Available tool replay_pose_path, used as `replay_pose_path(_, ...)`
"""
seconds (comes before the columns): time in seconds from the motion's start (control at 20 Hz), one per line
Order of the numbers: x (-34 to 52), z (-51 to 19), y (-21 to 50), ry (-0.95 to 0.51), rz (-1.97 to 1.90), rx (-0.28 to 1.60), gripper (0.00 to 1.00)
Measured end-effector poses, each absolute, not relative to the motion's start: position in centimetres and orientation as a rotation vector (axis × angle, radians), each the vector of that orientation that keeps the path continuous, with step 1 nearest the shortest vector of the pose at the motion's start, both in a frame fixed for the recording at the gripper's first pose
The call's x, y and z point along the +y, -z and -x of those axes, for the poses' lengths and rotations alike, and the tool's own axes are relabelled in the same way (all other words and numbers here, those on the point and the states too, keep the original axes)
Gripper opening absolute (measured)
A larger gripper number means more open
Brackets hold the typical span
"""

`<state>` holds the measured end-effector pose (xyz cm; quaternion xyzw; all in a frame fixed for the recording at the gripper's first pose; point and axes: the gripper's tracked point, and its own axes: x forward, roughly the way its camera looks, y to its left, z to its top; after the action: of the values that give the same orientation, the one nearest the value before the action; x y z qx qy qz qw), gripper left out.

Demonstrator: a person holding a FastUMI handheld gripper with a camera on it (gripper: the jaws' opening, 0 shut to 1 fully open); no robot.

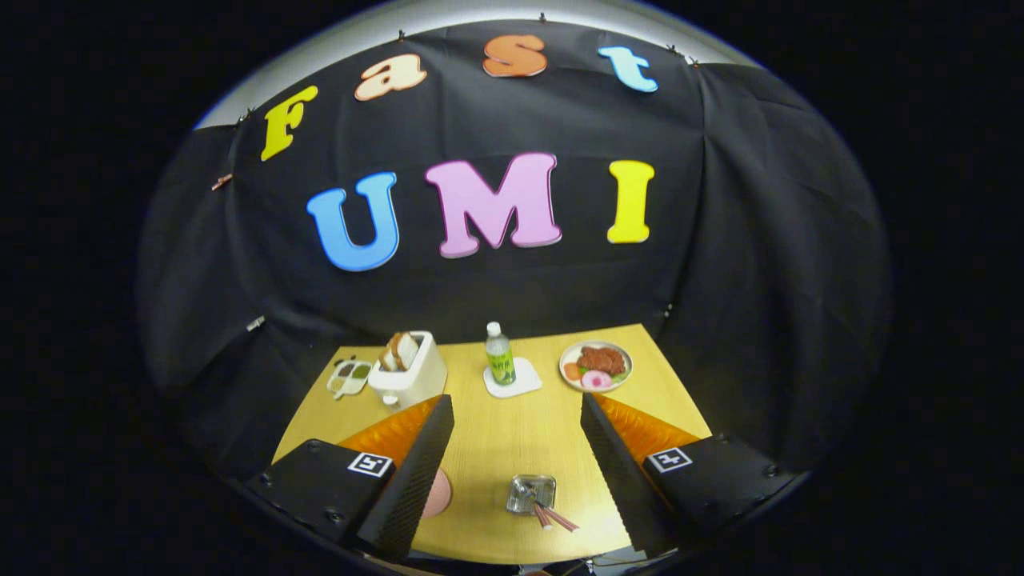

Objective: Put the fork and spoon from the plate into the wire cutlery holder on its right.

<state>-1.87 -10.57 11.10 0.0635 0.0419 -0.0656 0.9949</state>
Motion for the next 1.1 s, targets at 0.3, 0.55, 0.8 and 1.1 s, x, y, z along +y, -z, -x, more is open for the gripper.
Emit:
replay_pose_path(0.3,-9.1,2.2,-14.8,0.213,-0.135,-0.125,0.99)
replay_pose_path(0.55,-9.8,3.8,-15.5,0.289,-0.145,-0.22,0.99)
replay_pose_path(0.8,-9.8,5.0,-14.5,0.321,-0.179,-0.261,0.99)
replay_pose_path(1.1,-8.6,4.5,-12.4,0.312,-0.139,-0.231,0.99)
